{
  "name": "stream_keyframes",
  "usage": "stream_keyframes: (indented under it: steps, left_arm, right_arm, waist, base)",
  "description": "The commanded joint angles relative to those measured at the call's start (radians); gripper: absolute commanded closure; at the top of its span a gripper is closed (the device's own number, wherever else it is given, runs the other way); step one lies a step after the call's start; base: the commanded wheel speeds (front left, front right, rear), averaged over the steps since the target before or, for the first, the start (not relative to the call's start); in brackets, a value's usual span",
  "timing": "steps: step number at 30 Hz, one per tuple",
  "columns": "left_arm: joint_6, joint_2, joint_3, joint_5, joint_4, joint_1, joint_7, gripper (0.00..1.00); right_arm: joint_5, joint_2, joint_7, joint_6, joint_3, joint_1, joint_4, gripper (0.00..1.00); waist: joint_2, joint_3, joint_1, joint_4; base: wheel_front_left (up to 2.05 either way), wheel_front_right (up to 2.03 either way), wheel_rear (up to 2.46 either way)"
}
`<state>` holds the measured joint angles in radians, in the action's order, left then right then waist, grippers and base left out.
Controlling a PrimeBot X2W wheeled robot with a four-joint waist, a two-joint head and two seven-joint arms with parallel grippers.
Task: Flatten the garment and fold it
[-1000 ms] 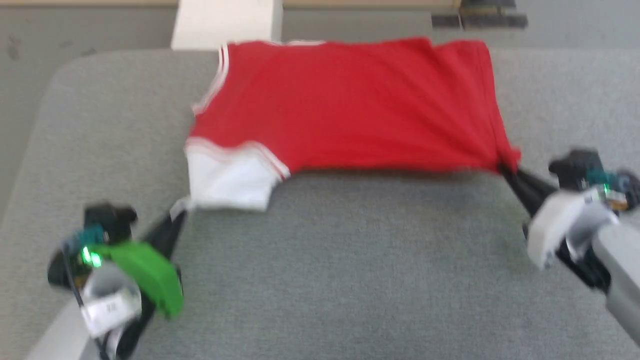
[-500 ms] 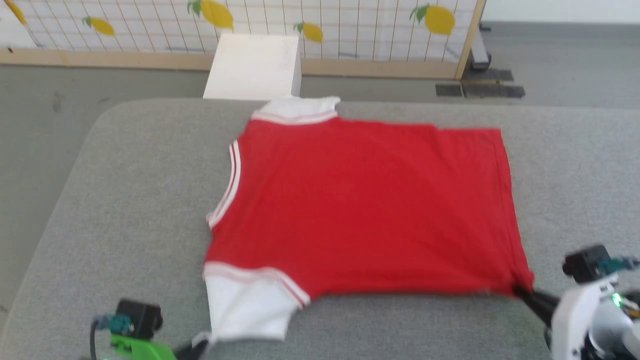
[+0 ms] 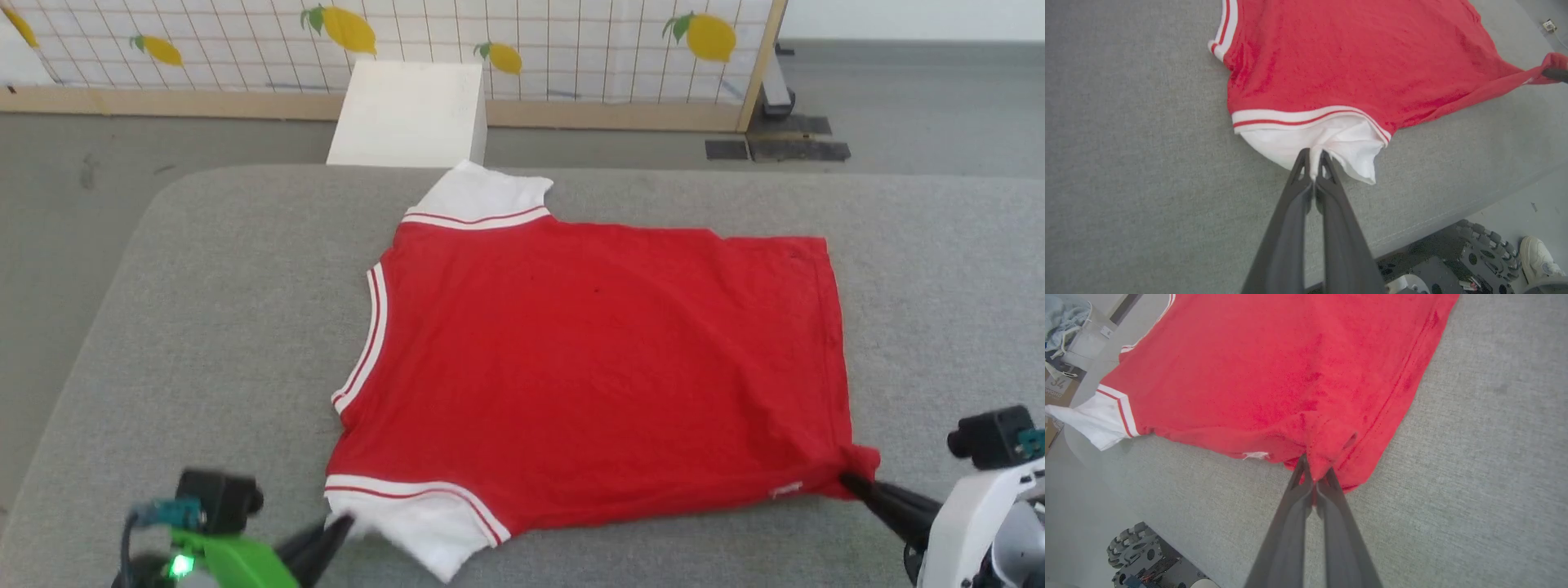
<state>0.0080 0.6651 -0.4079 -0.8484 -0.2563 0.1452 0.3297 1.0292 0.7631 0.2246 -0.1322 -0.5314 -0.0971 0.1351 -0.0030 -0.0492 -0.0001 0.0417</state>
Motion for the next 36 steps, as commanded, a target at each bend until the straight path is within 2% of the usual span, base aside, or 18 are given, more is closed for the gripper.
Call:
stream_keyframes:
  steps: [1,10,14,15,25,35,36]
  left_arm:
    - [-0.011,-0.02,0.01,0.005,-0.012,-0.047,-0.022,1.0]
    - [-0.024,-0.118,0.061,0.049,-0.001,-0.285,-0.143,1.0]
    - [-0.013,-0.153,0.079,0.086,0.053,-0.404,-0.186,1.0]
    - [-0.006,-0.172,0.08,0.11,0.122,-0.478,-0.199,1.0]
    - [-0.016,-0.189,0.028,0.193,0.358,-0.638,-0.198,1.0]
    - [-0.01,-0.224,-0.038,0.265,0.567,-0.736,-0.19,1.0]
    - [-0.008,-0.229,-0.044,0.272,0.588,-0.743,-0.193,0.13]
  right_arm:
    - [-0.005,-0.006,0.002,0.002,0.018,-0.008,-0.016,1.0]
    - [-0.002,-0.036,0.009,0.002,0.146,-0.096,-0.083,1.0]
    - [-0.049,-0.057,0.04,0.002,0.169,-0.161,-0.062,1.0]
    - [-0.084,-0.083,0.07,0.002,0.172,-0.21,-0.032,1.0]
    - [-0.177,-0.149,0.111,0.002,0.158,-0.332,0.069,1.0]
    - [-0.228,-0.176,0.117,0.002,0.13,-0.379,0.153,1.0]
    - [-0.235,-0.181,0.108,0.002,0.137,-0.383,0.162,0.6]
  waist:
    - [0.003,-0.026,0.0001,-0.005]
    - [0.003,-0.155,0.0001,-0.009]
    - [0.003,-0.212,0.0001,-0.018]
    - [0.003,-0.248,0.0001,-0.025]
    - [0.003,-0.325,0.0001,-0.041]
    - [0.003,-0.348,0.0001,-0.038]
    - [0.003,-0.346,0.0001,-0.038]
  base:
    - [0.0,0.0,0.0]
    - [0.0,0.0,0.0]
    - [0.0,0.0,0.0]
    - [0.0,0.0,0.0]
    - [0.0,0.0,0.0]
    - [0.0,0.0,0.0]
    - [0.0,0.0,0.0]
